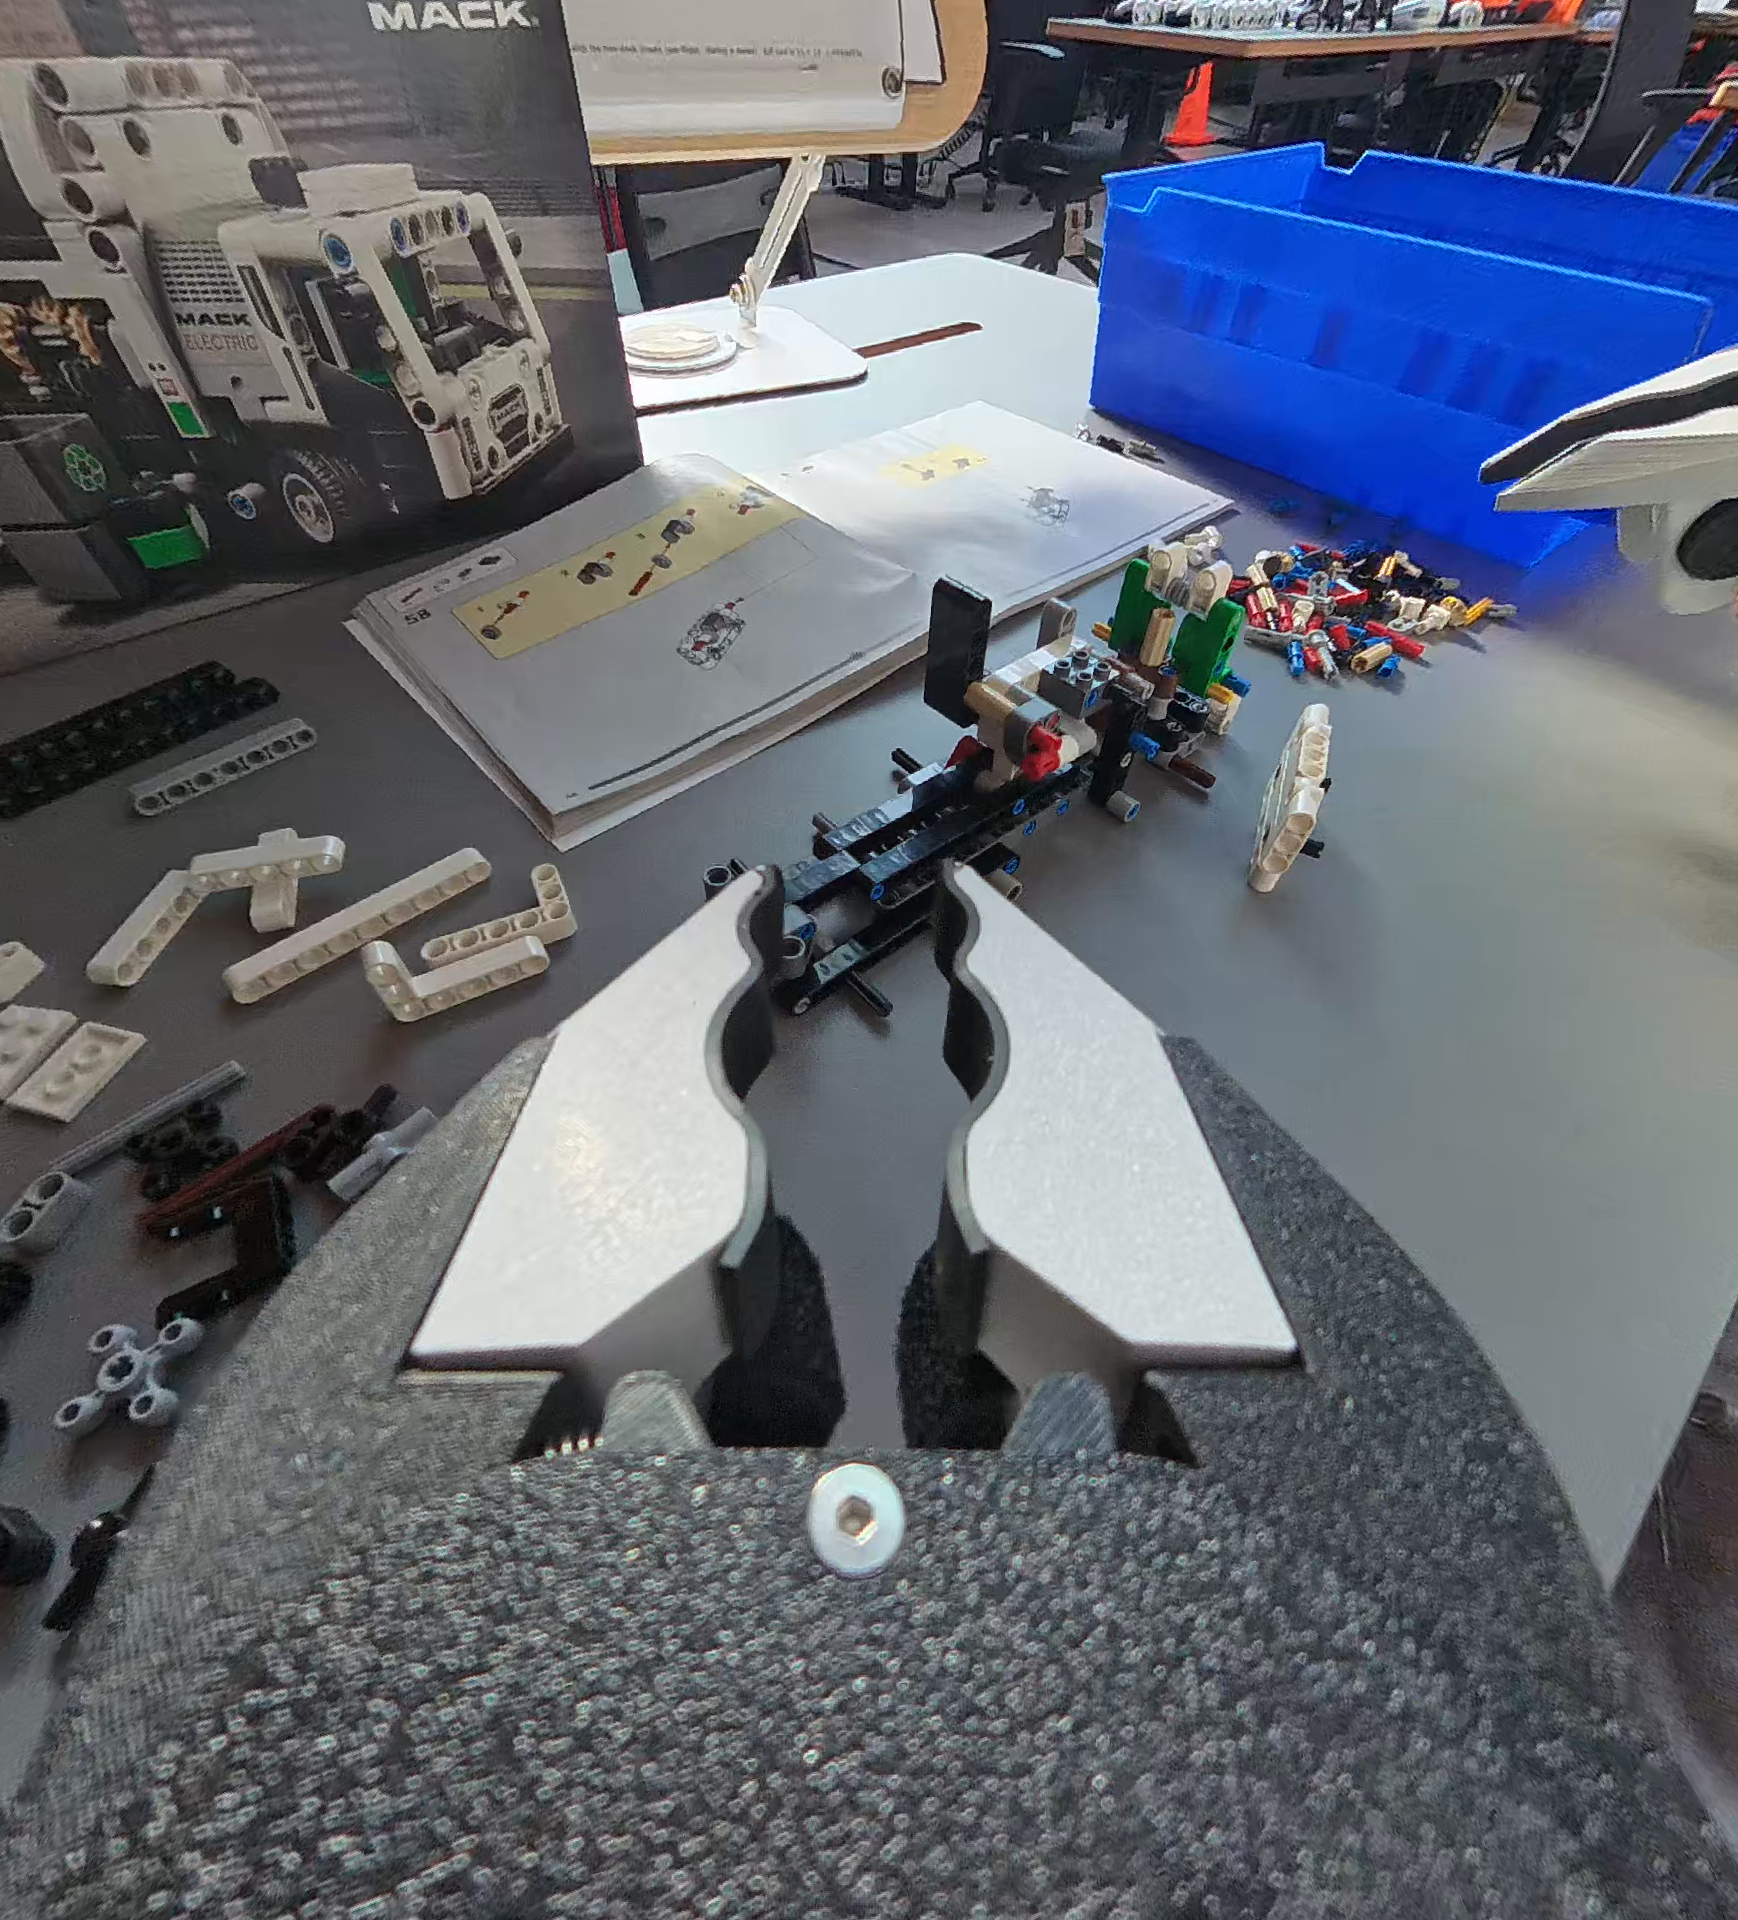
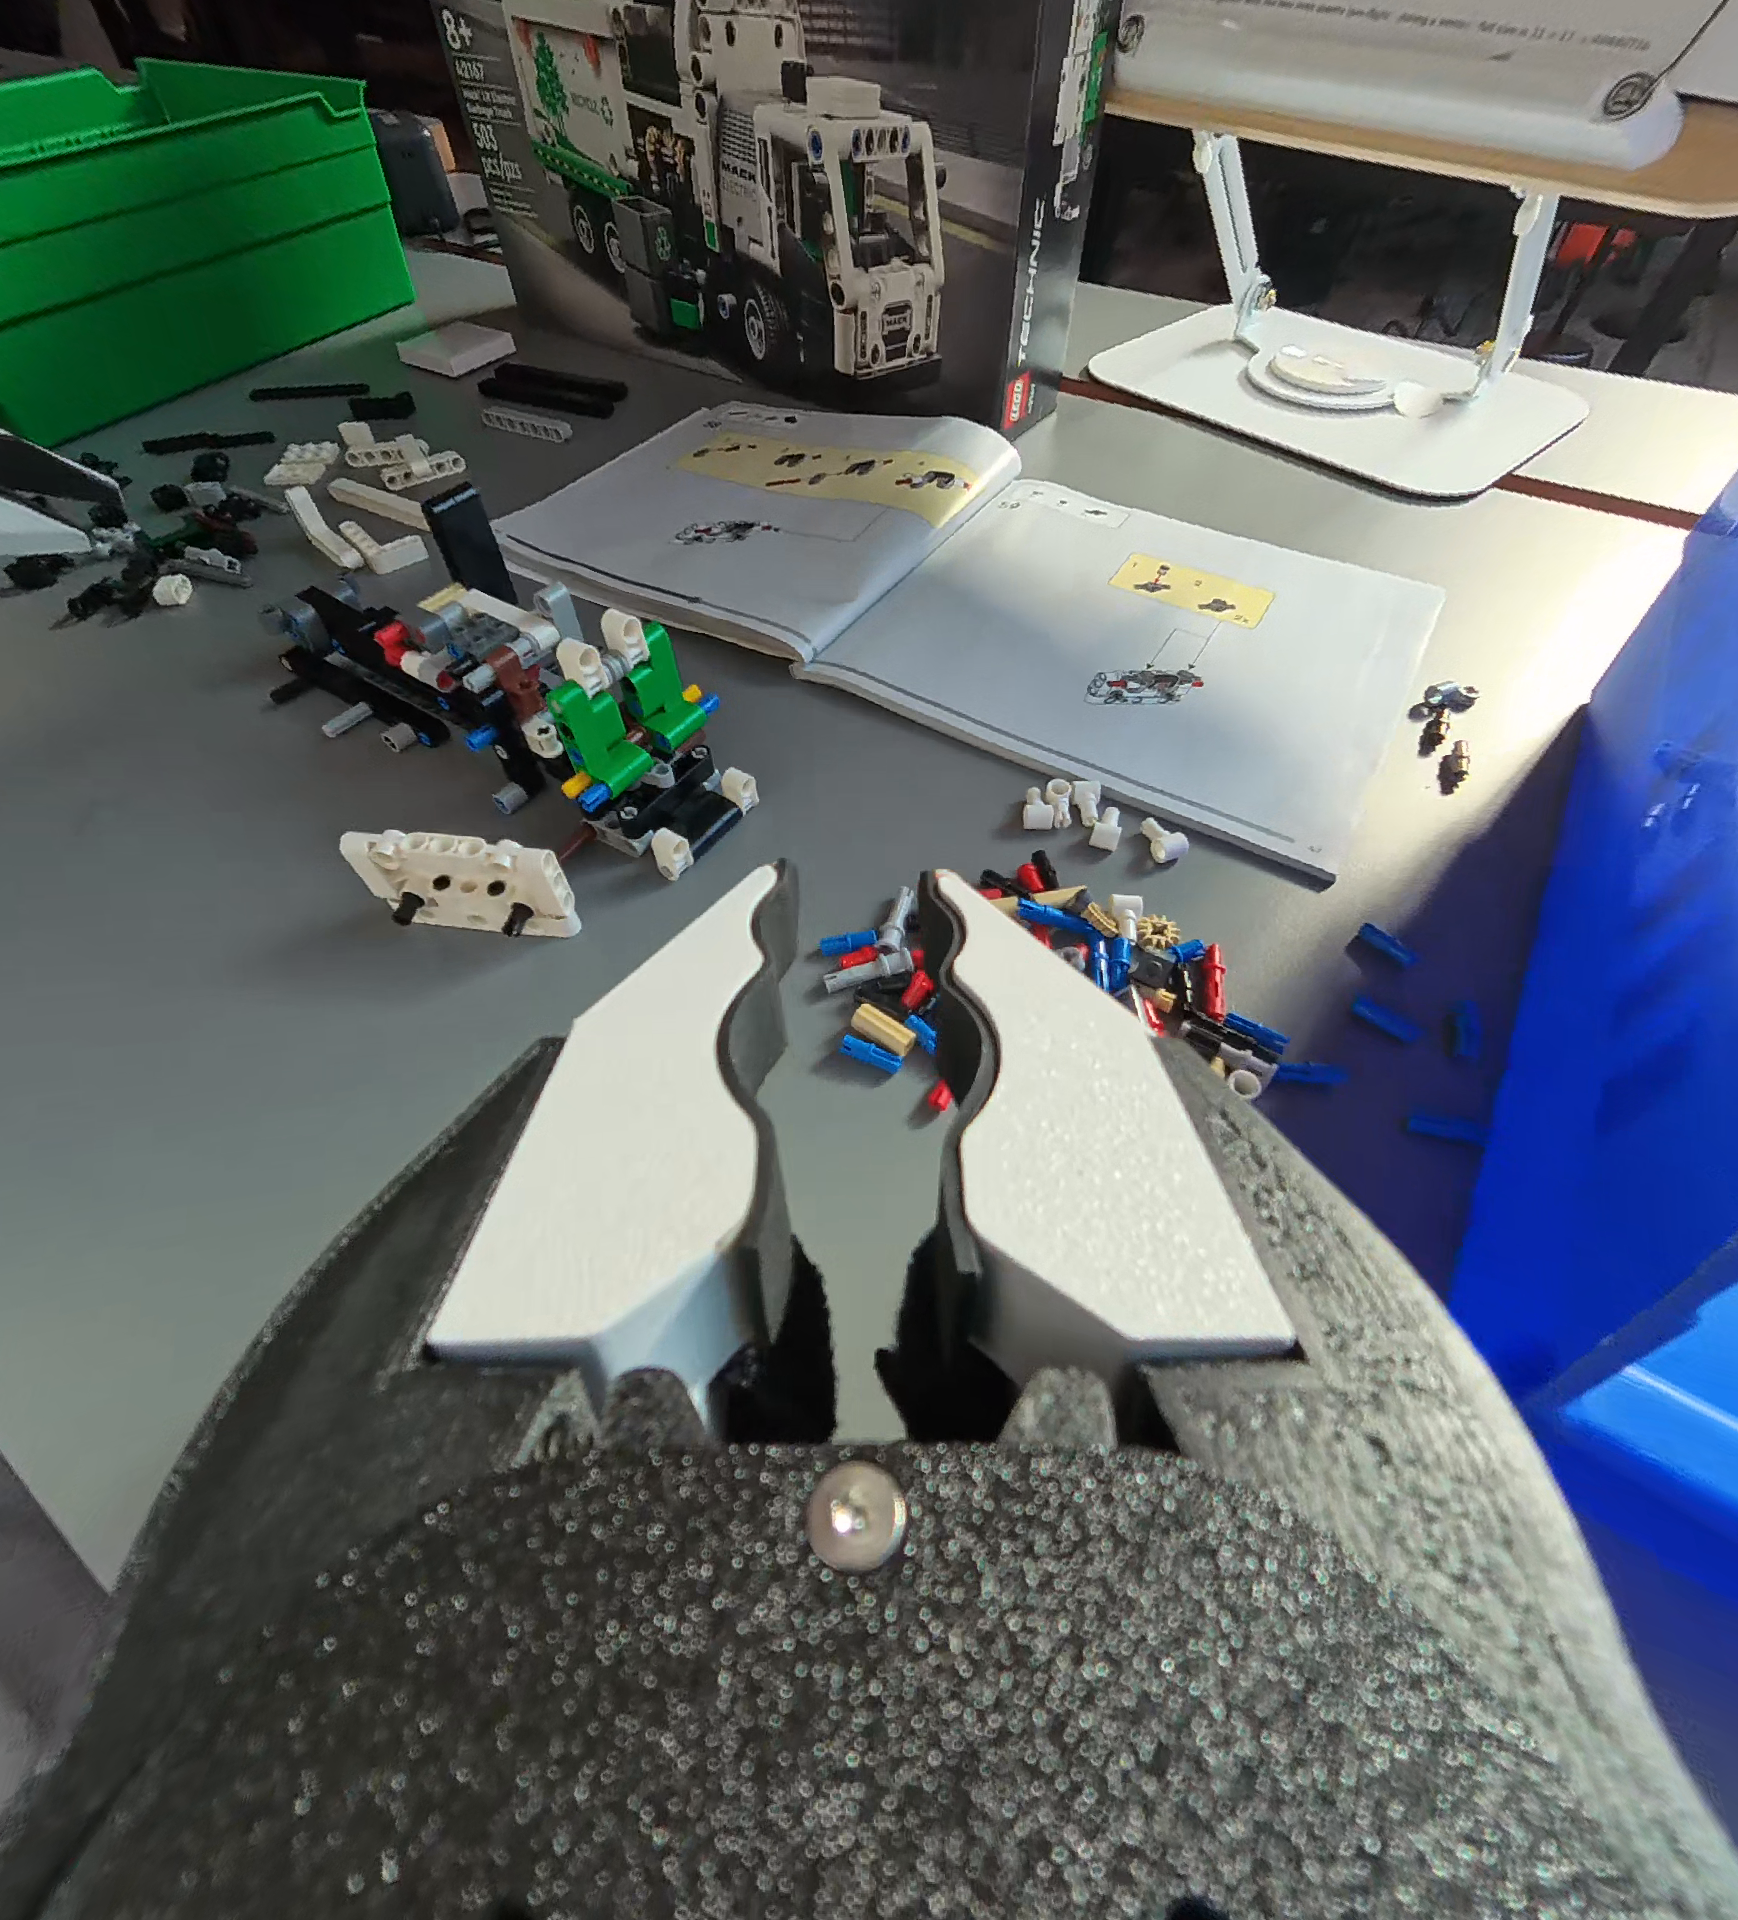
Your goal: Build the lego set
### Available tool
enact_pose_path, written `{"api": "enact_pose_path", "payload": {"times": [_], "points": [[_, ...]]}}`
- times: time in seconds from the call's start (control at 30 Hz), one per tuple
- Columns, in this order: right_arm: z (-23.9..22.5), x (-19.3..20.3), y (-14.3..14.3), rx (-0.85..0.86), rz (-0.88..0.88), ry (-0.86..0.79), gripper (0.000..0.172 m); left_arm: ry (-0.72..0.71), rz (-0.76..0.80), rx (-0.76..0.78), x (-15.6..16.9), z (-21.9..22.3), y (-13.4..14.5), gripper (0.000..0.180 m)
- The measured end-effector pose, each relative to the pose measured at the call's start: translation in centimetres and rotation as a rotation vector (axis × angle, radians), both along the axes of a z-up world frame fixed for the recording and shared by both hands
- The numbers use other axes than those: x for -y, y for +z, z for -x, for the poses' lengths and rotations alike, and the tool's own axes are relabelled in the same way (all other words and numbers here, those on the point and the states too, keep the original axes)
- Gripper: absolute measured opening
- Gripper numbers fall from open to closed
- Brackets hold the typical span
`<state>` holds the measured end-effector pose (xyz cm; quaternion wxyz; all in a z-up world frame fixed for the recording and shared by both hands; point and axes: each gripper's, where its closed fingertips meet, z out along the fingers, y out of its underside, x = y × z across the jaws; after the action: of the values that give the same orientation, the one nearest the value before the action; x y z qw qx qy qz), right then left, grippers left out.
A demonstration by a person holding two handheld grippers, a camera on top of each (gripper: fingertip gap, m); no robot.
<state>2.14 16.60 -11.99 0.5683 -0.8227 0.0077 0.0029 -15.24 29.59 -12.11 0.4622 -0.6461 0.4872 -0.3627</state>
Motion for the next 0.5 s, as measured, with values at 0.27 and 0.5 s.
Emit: {"api": "enact_pose_path", "payload": {"times": [0.27,0.5], "points": [[0.6,-1.1,-1.5,-0.001,0.040,0.041,0.020,-0.038,0.140,-0.001,-0.5,-0.2,-0.6,0.026],[-0.1,-1.6,-2.0,0.046,0.097,0.023,0.019,-0.045,0.119,-0.048,-0.2,-0.5,-1.3,0.026]]}}
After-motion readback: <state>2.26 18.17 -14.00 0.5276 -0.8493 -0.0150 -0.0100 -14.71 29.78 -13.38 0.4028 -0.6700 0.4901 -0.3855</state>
